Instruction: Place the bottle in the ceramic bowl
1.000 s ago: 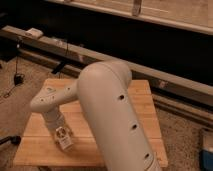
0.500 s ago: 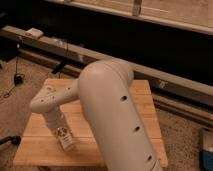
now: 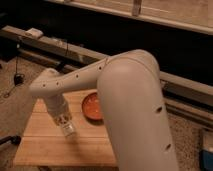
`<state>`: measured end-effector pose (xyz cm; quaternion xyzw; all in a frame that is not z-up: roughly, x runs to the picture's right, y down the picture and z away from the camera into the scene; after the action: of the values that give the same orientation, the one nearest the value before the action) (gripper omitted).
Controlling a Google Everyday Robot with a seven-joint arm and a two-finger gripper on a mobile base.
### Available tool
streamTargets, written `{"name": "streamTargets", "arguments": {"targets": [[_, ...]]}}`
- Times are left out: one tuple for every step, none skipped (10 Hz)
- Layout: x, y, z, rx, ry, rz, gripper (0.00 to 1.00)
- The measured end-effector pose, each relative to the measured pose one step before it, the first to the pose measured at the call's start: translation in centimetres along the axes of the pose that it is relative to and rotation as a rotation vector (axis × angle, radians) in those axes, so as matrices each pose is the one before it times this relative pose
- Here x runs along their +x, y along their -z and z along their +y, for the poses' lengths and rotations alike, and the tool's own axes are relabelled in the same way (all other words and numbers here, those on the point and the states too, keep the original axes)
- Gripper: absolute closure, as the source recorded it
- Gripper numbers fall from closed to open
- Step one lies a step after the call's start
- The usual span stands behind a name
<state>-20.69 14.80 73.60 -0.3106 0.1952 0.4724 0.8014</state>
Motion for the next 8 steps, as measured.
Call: {"name": "streamTargets", "arguments": {"targets": [[-0.769, 1.058, -2.145, 0.00288, -0.03096, -0.01388, 1.0], [-0.925, 0.857, -2.48, 0.00004, -0.03998, -0.01252, 1.0], [-0.698, 0.608, -1.95, -0.00027, -0.03395, -0.00579, 1.0], [-0.474, 0.395, -1.619, -0.00143, -0.03059, -0.00136, 1.0], [-0.596, 0.536, -2.344, 0.00119, -0.04345, -0.0018, 1.0], [-0.548, 0.407, -2.678, 0.00694, -0.05293, 0.00387, 1.0], [-0.354, 0.056, -1.28, -0.00041, -0.03053, 0.00266, 1.0], [-0.487, -0.307, -1.667, 0.00115, -0.04046, 0.00309, 1.0]]}}
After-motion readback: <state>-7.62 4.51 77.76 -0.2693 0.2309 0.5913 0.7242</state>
